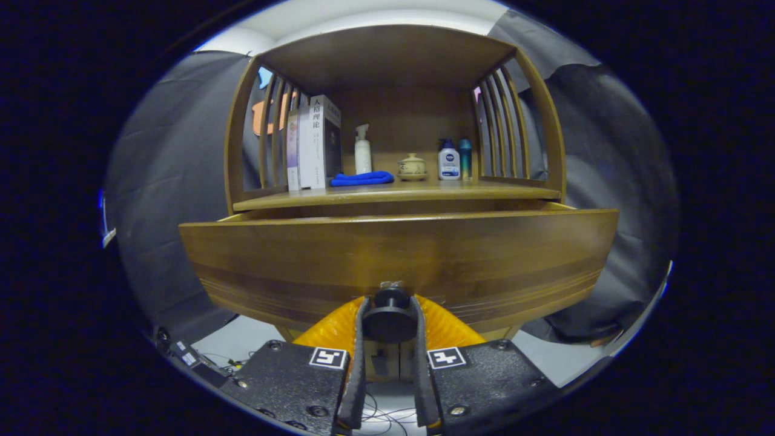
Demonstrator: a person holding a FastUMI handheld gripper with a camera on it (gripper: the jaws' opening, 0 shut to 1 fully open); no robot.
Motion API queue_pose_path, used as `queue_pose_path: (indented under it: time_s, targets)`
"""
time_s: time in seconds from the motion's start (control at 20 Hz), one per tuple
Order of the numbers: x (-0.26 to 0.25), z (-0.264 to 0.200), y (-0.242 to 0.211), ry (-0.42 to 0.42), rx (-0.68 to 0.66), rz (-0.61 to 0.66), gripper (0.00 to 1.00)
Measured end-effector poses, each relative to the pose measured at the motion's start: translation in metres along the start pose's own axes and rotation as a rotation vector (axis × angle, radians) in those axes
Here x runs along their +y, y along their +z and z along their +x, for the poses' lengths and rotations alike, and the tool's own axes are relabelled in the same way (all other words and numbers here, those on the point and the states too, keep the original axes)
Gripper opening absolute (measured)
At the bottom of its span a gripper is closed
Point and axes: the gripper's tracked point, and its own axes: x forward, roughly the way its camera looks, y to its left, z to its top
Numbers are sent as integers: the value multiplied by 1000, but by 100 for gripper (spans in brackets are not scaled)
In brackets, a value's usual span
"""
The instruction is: Pull open the drawer, take out the items inside it, and place them on the countertop above the cabinet.
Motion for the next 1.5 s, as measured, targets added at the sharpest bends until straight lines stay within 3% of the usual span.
queue_pose_path:
  time_s: [0.9,1.5]
  targets:
    - [1,-53,-17,11,3,-9,35]
    - [0,-57,-32,5,10,-25,35]
